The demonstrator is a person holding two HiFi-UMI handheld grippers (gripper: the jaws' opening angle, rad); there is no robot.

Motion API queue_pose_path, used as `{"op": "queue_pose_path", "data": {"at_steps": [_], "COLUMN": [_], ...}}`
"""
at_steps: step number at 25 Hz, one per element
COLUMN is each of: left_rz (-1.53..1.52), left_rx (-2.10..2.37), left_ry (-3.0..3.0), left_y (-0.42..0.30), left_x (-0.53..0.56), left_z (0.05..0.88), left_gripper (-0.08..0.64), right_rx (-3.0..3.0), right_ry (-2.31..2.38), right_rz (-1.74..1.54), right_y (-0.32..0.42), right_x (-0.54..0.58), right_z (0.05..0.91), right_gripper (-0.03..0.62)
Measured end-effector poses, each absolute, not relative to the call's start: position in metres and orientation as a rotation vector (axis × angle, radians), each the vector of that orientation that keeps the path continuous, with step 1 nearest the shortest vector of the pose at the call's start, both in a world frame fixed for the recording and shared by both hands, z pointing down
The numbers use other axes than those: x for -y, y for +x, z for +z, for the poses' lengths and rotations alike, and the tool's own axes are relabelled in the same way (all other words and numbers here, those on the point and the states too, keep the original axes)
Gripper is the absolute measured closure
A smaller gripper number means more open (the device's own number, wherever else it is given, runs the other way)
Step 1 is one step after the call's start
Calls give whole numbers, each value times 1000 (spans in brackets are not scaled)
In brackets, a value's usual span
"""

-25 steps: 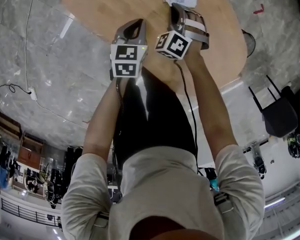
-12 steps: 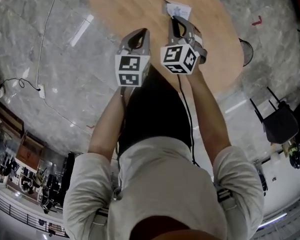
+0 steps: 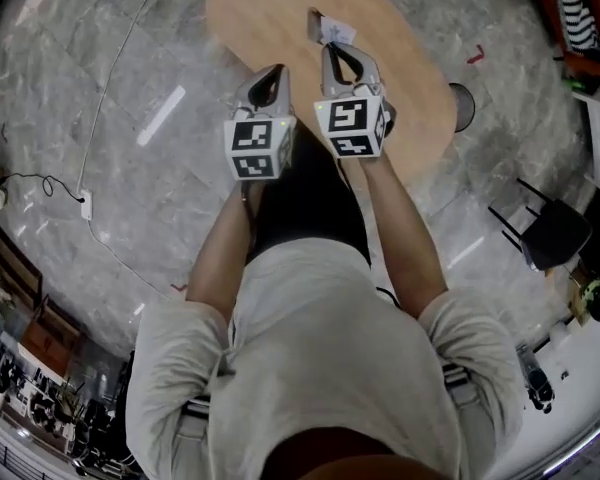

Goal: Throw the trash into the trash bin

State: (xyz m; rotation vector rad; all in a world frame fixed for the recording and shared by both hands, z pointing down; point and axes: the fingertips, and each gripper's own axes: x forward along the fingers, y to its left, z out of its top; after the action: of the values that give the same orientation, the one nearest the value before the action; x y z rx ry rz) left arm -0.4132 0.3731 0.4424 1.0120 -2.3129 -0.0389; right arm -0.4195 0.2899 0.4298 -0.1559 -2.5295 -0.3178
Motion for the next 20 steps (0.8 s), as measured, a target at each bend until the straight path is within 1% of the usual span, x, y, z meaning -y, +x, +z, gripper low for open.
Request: {"op": "queue_pose_path", "data": {"at_steps": [7,14,20], "left_rz": [-112,-82,-31], "left_rx": [2390,2402,2369], "left_ry": [1149,1260,1407], "left_y": [-344,-283,-215], "left_x": [-373,-346,-283], "left_z": [361,320,297], "left_gripper": [541,541,541], "right_rx": [2606,2666,2721], "right_ry": [-7,145,249], "right_rz": [-261,-149,-90], "right_y": [-332,-252,-182], "right_x": [-303,-279,-226], "right_z": [348,307,281], "right_gripper": [580,580,580]}}
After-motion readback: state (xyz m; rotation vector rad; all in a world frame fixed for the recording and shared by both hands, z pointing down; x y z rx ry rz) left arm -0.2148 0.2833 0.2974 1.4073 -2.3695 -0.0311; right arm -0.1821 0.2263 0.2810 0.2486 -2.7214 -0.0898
